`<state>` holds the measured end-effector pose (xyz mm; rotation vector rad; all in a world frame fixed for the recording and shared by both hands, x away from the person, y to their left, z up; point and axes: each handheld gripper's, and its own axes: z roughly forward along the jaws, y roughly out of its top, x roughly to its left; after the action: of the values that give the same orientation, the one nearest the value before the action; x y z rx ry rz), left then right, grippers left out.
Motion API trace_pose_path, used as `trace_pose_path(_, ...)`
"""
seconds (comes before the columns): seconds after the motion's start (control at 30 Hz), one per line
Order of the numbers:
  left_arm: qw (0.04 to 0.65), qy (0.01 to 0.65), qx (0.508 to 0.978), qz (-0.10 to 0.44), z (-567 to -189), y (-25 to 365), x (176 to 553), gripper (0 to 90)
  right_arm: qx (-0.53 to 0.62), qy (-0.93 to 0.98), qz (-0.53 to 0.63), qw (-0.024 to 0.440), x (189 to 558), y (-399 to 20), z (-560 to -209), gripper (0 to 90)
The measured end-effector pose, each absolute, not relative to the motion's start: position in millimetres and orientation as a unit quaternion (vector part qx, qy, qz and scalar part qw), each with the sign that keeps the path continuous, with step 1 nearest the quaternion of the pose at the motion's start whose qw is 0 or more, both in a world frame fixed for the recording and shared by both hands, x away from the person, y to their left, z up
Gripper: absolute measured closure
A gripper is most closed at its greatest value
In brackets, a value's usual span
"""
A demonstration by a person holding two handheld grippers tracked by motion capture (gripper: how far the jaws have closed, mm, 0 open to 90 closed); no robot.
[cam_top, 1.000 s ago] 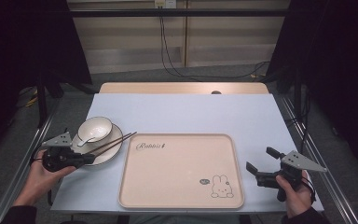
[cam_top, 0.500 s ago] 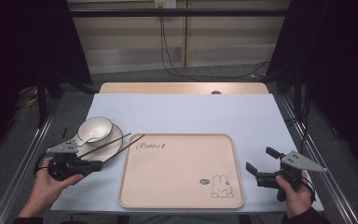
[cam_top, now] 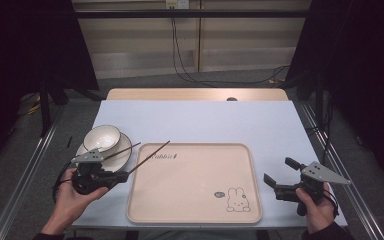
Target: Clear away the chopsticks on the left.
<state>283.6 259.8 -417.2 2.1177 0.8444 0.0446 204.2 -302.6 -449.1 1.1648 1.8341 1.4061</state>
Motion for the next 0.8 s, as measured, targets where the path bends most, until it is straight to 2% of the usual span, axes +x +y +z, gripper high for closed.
trace_pose_path(0.27, 0.405, 0.370, 0.836, 0.026, -420.6, 219.1, 280.3, 84.4, 0.431, 0.683, 0.522, 0.276, 204.5, -302.3, -448.9, 1.8)
trace_pose_path(0.67, 0.400, 0.452, 0.795, 0.056, -427.8, 197.4, 279.0, 84.4, 0.431, 0.684, 0.522, 0.273, 204.5, -301.7, -448.9, 1.9)
trace_pose_path(0.8, 0.392, 0.466, 0.792, 0.051, -434.1, 193.1, 275.6, 84.4, 0.429, 0.684, 0.524, 0.271, 204.8, -301.6, -448.8, 1.9)
